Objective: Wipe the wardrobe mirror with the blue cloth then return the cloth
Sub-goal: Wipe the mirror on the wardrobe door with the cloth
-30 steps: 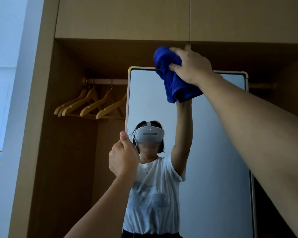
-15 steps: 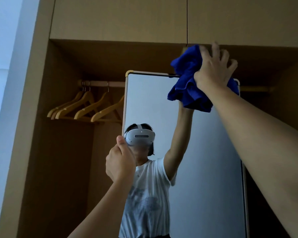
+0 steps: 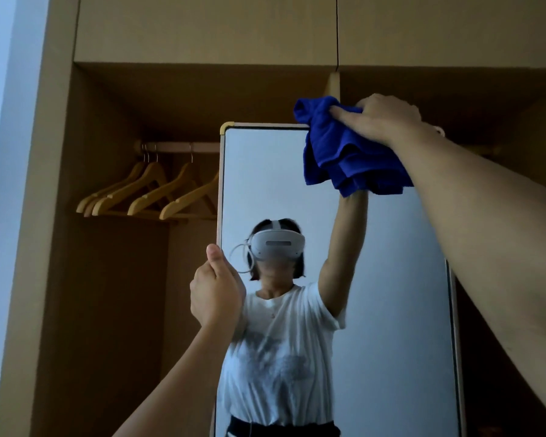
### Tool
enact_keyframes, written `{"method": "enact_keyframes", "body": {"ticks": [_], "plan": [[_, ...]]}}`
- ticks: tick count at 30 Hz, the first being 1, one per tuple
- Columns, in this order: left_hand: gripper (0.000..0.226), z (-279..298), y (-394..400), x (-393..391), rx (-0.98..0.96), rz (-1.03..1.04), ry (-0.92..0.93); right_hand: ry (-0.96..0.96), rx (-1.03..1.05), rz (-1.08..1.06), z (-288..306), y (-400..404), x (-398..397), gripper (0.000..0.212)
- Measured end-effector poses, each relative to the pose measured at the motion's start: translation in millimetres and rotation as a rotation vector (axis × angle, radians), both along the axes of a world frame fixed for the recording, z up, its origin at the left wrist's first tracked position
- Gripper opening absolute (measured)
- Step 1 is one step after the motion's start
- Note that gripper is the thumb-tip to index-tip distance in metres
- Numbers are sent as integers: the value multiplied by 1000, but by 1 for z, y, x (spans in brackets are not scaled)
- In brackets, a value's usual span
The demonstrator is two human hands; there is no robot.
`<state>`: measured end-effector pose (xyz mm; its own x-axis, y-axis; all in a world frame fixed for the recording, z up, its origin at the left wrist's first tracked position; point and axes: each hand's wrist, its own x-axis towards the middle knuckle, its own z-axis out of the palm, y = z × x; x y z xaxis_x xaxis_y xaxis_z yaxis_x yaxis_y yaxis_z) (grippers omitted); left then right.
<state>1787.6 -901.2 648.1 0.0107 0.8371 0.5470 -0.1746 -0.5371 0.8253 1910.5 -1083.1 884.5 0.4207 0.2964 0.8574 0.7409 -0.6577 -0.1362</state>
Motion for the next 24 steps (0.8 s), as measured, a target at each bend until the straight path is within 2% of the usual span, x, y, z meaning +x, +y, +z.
{"method": "enact_keyframes", "body": {"ticks": [6, 13, 20, 24], "plan": [[64, -2, -1, -4, -21, -11, -12, 39, -19, -4, 10, -12, -9, 91], [61, 1, -19, -25, -11, -29, -22, 102, 93, 85, 3, -31, -23, 81], [53, 2, -28, -37, -10, -50, -14, 90, 174, -65, -11, -59, -15, 66], [56, 1, -32, -40, 5, -36, -19, 116, 290, -59, -31, -69, -8, 51]]}}
